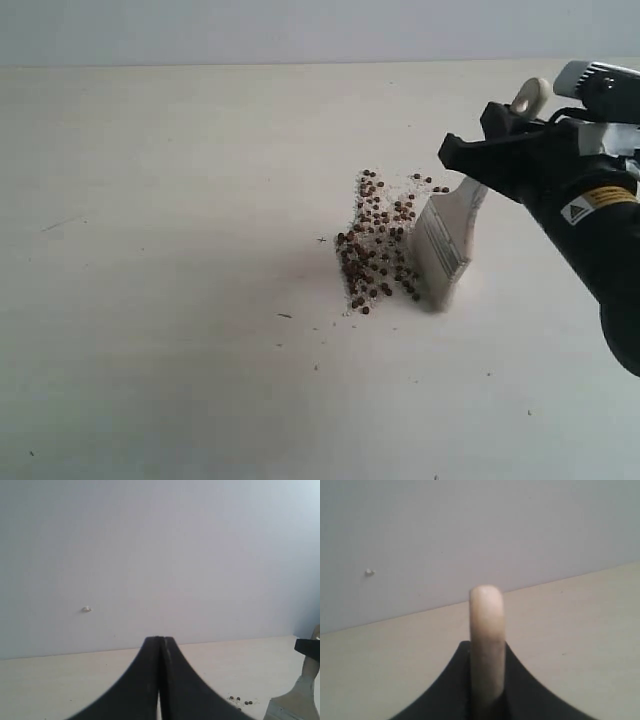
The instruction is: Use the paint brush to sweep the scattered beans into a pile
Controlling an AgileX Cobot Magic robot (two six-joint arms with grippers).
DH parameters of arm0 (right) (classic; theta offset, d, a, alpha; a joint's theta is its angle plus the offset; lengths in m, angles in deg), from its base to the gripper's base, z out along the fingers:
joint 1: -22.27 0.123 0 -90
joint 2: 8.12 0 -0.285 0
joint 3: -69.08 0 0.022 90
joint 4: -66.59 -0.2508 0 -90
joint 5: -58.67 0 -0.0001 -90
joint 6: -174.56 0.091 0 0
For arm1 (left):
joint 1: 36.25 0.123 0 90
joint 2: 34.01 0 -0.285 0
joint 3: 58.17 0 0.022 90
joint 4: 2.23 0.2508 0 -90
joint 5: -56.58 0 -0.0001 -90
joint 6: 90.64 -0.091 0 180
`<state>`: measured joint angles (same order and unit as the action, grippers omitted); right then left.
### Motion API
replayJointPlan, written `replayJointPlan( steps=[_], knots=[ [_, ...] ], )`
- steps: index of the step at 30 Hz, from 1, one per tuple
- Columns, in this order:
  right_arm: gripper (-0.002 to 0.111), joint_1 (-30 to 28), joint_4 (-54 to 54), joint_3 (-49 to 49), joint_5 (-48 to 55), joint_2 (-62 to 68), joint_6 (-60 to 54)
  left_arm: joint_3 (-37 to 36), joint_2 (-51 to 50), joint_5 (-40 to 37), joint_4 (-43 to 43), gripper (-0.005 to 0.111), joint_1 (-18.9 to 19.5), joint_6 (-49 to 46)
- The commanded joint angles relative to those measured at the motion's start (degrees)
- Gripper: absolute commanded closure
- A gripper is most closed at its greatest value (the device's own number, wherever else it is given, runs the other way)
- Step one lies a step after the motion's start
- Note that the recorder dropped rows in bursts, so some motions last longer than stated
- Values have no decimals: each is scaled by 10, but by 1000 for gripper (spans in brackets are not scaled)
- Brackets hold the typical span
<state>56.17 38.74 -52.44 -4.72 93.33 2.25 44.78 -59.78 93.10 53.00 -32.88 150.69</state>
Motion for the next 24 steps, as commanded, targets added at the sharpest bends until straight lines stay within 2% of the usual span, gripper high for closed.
replayJointPlan(
  steps=[1, 6, 12, 17, 24],
  knots=[
    [108, 0, -41, 0, 18, -50, -77, -2, 4, 2, 0, 107, 1, -1],
    [108, 0, -86, 0, 15, -93, -157, -2, 4, 2, 0, 107, 1, -1],
    [108, -12, -153, -39, -22, -84, -317, -2, 4, 2, 0, 107, 1, -1],
    [108, -60, -129, -92, -22, -30, -332, -2, 4, 2, 0, 107, 1, -1],
    [108, -132, -28, -177, 26, 92, -331, -2, 4, 2, 0, 107, 1, -1]
  ],
)
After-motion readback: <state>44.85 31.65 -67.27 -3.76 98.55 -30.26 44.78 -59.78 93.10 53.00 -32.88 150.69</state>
